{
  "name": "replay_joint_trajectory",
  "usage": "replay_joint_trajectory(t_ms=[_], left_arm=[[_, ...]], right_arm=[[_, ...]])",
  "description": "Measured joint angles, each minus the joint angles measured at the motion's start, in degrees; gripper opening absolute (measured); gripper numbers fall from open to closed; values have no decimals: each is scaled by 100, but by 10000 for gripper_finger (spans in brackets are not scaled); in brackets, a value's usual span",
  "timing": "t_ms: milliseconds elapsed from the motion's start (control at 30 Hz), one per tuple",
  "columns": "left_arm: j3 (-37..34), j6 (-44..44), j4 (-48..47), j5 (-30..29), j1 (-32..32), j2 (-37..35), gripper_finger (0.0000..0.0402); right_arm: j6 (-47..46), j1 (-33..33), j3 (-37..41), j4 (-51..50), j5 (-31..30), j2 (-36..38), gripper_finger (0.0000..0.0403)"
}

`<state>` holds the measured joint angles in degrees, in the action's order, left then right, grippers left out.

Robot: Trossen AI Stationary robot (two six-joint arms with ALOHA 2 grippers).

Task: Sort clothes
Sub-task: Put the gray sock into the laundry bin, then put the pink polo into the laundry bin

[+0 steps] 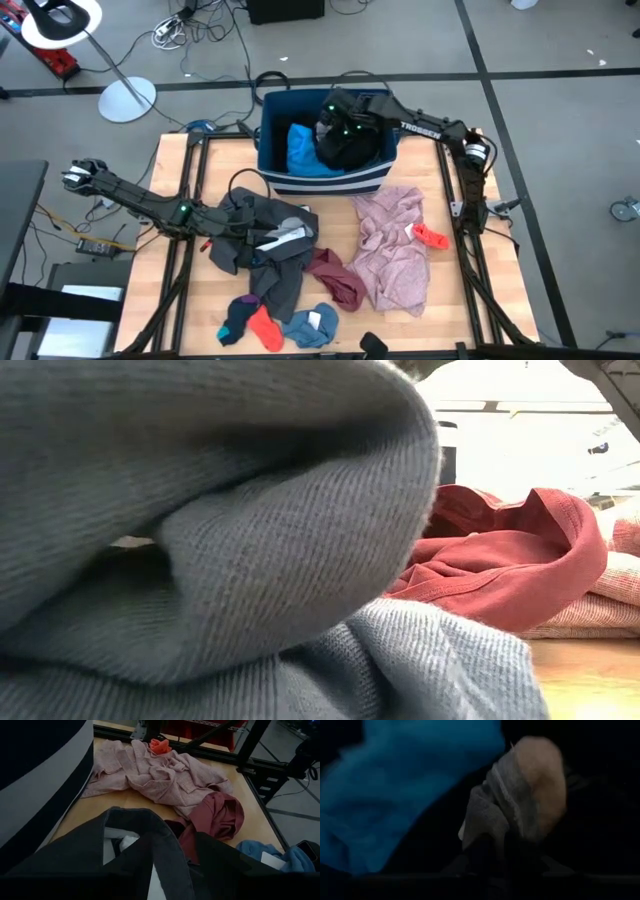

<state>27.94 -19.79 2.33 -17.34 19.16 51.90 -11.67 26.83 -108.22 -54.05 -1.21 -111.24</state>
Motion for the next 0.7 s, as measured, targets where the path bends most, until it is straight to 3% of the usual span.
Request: replay_joint_trajectory(t_ms=[367,700], left_arm=[[0,0,19,0,0,0,157],[0,0,116,0,1,0,157]], right_arm=[[-172,7,0,0,0,1137,202],[-591,-496,0,-1063,-80,2352,223]])
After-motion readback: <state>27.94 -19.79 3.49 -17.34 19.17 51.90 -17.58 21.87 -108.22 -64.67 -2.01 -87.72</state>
